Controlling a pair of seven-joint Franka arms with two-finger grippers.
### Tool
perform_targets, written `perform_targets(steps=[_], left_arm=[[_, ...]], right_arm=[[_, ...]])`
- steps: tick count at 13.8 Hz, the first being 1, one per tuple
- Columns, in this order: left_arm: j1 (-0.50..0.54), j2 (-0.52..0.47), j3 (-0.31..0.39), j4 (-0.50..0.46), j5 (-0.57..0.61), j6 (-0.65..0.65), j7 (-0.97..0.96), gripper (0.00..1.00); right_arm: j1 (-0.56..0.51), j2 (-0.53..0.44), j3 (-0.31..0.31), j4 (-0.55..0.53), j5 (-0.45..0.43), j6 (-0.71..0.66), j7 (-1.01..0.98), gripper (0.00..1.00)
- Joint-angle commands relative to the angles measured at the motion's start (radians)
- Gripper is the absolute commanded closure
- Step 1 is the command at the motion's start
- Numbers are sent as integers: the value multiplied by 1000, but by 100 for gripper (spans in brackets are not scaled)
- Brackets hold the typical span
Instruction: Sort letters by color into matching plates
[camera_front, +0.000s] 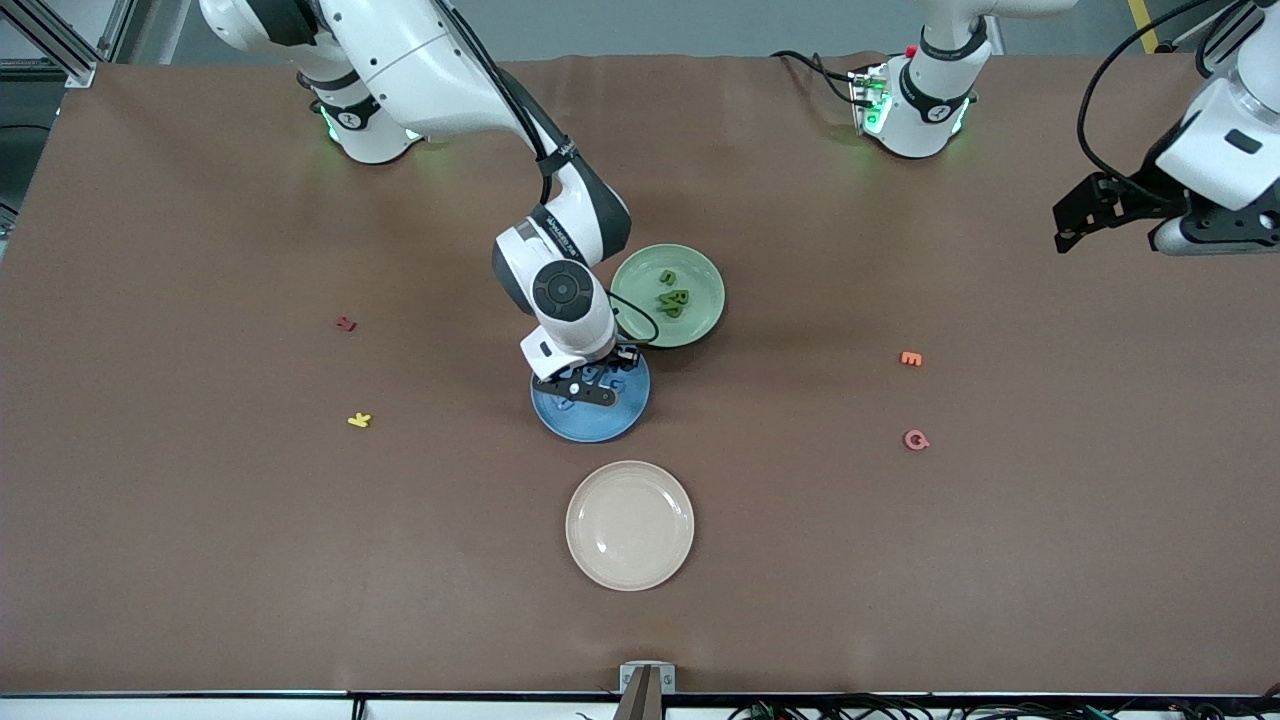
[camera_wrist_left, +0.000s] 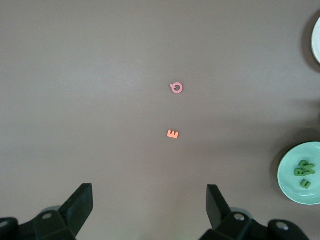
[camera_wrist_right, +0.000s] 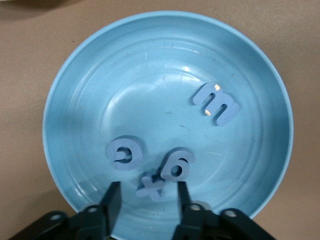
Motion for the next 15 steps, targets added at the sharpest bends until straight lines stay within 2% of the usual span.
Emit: perform_targets(steps=[1,5,8,11,13,15], left_arm=[[3,-23,-21,-18,-12,-6,-28,0],[8,-16,-16,-12,-12,-6,-17,0],[11,-9,-13,-6,-11,-6,-6,0],[16,-5,-9,5,-9,-6,-10,0],[17,18,-7,32,-3,-20,-13,0],[20,46,-7,83,3,-64,-14,0]], right_arm=[[3,-35,-5,7,16,-60,11,0],[-38,-182,-12,6,11,-295,-3,0],[-113,-346,-13,-11,4,-464,-17,0],[-254,-508,-15,-22,-1,-655,-188,0],[-332,-582,-13,-22,-68,-737,-271,0],[-435,-638,-15,-20,-102,-781,-458,0]])
